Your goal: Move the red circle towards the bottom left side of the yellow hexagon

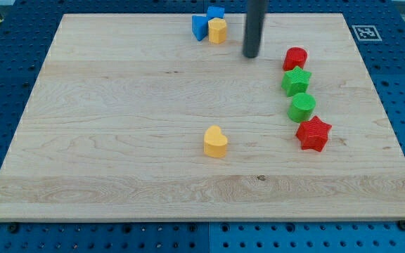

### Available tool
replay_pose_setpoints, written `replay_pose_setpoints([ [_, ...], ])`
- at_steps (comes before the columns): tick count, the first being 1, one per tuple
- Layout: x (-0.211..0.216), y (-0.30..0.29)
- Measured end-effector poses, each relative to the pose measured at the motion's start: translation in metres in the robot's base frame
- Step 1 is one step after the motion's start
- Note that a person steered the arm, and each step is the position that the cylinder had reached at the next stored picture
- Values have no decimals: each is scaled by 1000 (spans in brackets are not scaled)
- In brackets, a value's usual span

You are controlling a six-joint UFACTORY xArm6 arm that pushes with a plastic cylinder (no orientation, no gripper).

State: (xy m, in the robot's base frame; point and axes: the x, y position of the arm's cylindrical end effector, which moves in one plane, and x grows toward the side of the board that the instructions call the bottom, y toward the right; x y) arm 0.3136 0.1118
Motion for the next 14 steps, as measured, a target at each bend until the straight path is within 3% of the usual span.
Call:
replay_pose_setpoints([
  [2,0,158],
  [3,34,202],
  [4,70,183],
  [5,59,127],
  [7,45,101],
  [11,41,-25],
  [14,57,-38],
])
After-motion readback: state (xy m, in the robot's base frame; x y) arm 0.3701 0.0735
